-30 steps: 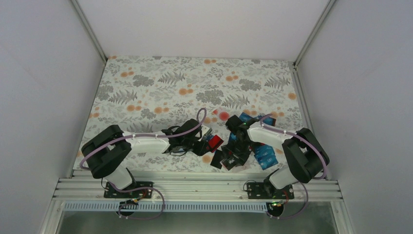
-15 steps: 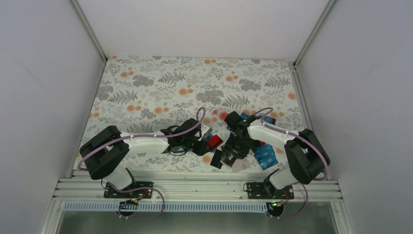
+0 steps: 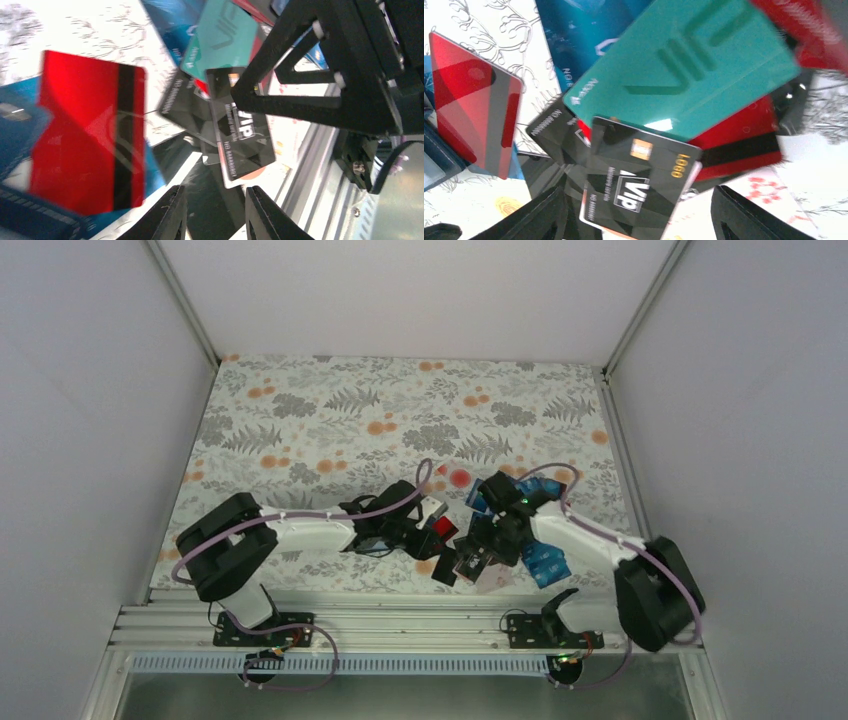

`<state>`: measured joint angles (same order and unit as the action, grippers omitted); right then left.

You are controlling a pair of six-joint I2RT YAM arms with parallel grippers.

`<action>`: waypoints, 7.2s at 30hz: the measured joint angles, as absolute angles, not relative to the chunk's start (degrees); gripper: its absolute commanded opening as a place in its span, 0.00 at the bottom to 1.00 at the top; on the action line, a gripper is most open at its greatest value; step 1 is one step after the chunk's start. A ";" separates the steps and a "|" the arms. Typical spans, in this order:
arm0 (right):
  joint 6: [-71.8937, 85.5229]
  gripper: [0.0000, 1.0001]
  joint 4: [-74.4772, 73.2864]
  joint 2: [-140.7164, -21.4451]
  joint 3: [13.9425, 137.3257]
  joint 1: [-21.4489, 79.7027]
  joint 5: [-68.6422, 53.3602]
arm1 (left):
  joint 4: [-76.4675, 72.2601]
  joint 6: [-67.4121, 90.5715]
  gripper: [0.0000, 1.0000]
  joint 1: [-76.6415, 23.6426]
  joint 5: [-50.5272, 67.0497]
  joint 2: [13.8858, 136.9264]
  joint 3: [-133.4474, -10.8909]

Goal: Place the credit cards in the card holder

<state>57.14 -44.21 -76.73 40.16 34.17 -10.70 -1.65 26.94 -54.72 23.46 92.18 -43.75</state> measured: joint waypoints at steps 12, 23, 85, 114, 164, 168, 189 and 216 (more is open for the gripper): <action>49.52 0.81 -41.47 -68.38 33.76 26.70 -7.09 | 2.55 22.98 0.38 -61.78 17.02 99.39 -54.22; 46.81 0.80 -38.50 -74.08 33.41 32.18 -5.54 | 3.99 23.07 0.38 -62.15 10.98 96.82 -49.63; 63.53 0.69 -26.79 -53.25 13.08 41.39 -32.16 | 6.48 22.61 0.10 -60.64 20.97 108.62 -58.65; 63.24 0.10 -29.65 -48.51 11.88 36.97 -34.59 | 0.86 24.53 0.10 -60.31 25.91 108.14 -54.83; 36.71 0.04 -12.45 -73.01 41.60 33.41 -37.65 | 24.10 36.14 0.07 -34.72 1.17 68.10 -35.09; 33.80 0.04 -10.92 -80.86 43.11 34.81 -40.88 | 24.97 36.71 0.06 -30.74 0.97 68.36 -33.04; 26.28 0.04 -11.62 -101.08 49.80 37.50 -50.83 | 19.99 36.67 0.05 -28.05 5.10 73.32 -29.32; 29.19 0.04 -13.19 -101.78 50.92 37.58 -46.35 | 18.46 36.67 0.04 -28.05 6.28 73.89 -28.58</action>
<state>29.19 -13.19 -101.78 50.92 37.58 -46.35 18.46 36.67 -28.05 6.28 73.89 -28.58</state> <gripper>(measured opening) 0.041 0.039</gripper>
